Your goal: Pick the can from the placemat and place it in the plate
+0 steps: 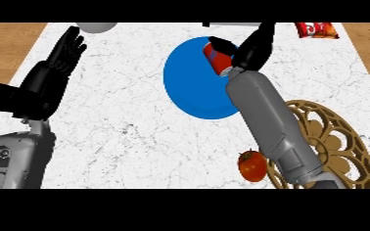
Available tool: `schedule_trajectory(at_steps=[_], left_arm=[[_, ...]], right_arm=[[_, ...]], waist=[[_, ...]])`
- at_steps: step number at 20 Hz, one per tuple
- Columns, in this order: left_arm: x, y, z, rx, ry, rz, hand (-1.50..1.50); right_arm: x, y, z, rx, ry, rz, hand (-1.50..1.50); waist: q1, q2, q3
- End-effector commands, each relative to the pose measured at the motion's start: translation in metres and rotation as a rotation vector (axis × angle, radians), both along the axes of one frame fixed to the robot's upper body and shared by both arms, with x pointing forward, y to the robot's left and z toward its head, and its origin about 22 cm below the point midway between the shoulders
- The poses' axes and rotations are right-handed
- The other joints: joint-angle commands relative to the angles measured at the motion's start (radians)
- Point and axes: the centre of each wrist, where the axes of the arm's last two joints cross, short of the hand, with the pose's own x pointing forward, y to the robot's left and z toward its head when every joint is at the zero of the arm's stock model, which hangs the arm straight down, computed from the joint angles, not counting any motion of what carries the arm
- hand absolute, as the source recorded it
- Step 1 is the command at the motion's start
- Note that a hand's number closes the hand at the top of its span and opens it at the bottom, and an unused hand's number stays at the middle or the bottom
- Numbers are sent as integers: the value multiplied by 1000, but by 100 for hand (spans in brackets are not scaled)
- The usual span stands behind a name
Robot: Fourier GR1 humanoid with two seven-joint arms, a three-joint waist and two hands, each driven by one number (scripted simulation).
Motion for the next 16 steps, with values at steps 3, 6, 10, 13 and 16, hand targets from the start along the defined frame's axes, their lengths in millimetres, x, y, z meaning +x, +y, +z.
schedule_trajectory(at_steps=[3, 6, 10, 13, 16], left_arm=[[-8, 11, -13, -14, 31, 39, 0], [-14, 9, -7, 2, 20, 57, 0], [-17, 7, -16, -8, 21, 61, 0], [-21, 17, -20, 3, 4, 61, 0], [-23, 2, -2, 0, 9, 66, 0]], right_arm=[[-41, -9, -34, 118, -104, -69, -150], [-59, -9, -28, 128, -137, -37, -150], [-112, -29, -55, 101, -113, -15, -150], [-144, -53, -52, 62, -111, -12, -150], [-183, -72, -49, 68, -108, -16, -150]], waist=[[-49, -17, -1], [-60, -20, -2], [-68, -17, -2], [-67, -16, -2], [-65, -17, -1]])
